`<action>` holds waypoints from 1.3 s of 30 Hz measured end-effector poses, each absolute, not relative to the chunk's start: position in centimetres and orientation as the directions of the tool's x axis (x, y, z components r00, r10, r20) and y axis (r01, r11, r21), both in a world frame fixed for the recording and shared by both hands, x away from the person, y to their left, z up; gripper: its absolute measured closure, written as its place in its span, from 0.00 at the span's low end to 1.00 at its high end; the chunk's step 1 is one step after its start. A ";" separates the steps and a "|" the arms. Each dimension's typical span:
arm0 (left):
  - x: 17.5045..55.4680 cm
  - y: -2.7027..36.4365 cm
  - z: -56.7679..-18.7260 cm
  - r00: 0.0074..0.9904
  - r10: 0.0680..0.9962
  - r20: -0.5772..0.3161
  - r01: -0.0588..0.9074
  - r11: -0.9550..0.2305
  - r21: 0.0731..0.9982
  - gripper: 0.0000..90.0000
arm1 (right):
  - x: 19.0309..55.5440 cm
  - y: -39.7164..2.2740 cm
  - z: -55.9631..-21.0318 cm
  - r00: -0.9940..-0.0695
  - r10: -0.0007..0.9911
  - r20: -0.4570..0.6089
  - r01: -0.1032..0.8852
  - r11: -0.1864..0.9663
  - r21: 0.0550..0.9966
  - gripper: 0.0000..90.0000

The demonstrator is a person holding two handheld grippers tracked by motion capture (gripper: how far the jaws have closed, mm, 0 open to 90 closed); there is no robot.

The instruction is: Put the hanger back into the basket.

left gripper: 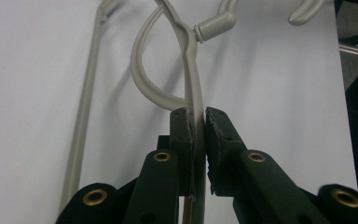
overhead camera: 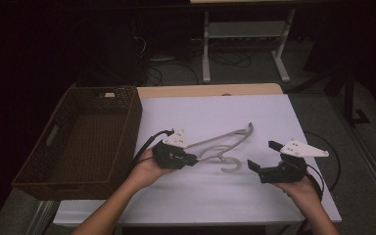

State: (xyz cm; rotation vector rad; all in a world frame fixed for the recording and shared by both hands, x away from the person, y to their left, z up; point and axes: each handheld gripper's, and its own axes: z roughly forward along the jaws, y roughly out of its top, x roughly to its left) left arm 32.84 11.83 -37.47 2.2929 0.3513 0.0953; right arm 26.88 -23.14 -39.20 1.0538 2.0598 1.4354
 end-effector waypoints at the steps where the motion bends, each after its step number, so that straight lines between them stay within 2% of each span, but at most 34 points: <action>1: 32.8 11.9 -37.3 0.958 0.284 -0.042 0.222 -0.642 0.734 0.92 | 26.9 -23.2 -39.2 -0.626 0.775 0.082 0.345 0.182 0.921 0.00; 30: 32.8 14.5 -33.2 0.936 0.351 -0.024 0.236 -0.574 0.784 0.92 | 26.9 -23.5 -39.0 -0.615 0.784 0.083 0.339 0.167 0.926 0.00; 39: 32.5 15.8 -30.5 0.932 0.361 -0.014 0.225 -0.549 0.805 0.92 | 26.9 -23.5 -38.9 -0.610 0.787 0.086 0.339 0.161 0.927 0.00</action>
